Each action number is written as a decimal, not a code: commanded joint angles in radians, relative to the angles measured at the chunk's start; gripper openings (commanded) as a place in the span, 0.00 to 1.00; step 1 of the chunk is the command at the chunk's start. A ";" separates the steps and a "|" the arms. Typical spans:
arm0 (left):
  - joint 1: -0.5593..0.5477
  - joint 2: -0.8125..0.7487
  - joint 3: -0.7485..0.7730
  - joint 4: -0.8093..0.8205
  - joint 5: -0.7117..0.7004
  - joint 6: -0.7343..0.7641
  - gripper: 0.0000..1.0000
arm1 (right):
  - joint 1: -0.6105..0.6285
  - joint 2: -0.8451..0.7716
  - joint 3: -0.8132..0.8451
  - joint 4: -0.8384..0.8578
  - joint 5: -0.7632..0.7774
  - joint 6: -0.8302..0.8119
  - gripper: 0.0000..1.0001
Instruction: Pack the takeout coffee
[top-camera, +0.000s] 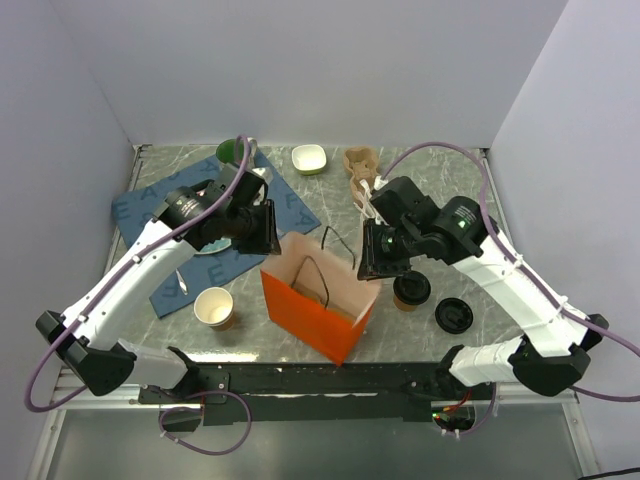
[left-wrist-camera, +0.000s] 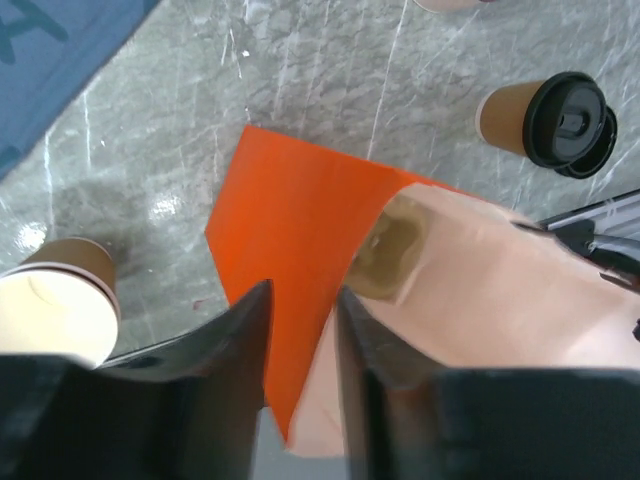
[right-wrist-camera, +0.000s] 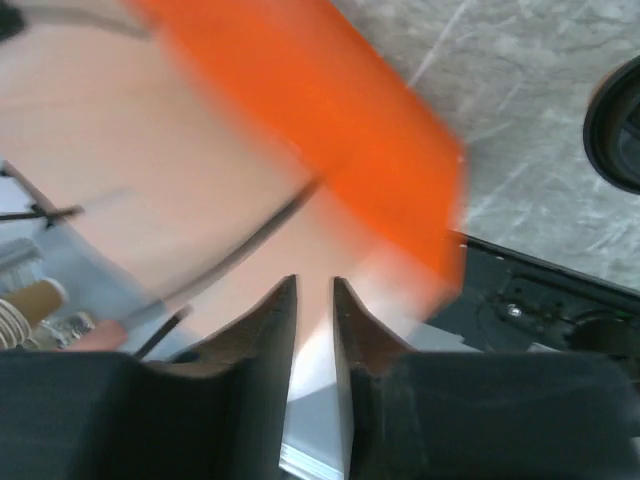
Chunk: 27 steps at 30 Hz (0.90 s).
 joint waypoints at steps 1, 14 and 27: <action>-0.002 -0.029 0.010 0.013 0.002 -0.009 0.45 | -0.018 -0.013 0.020 0.001 0.004 -0.033 0.36; -0.002 -0.006 0.041 0.062 -0.034 0.084 0.39 | -0.027 -0.041 0.044 -0.069 0.050 -0.105 0.47; -0.002 0.064 0.067 0.166 -0.006 0.144 0.23 | -0.030 -0.073 -0.048 -0.061 0.031 -0.078 0.46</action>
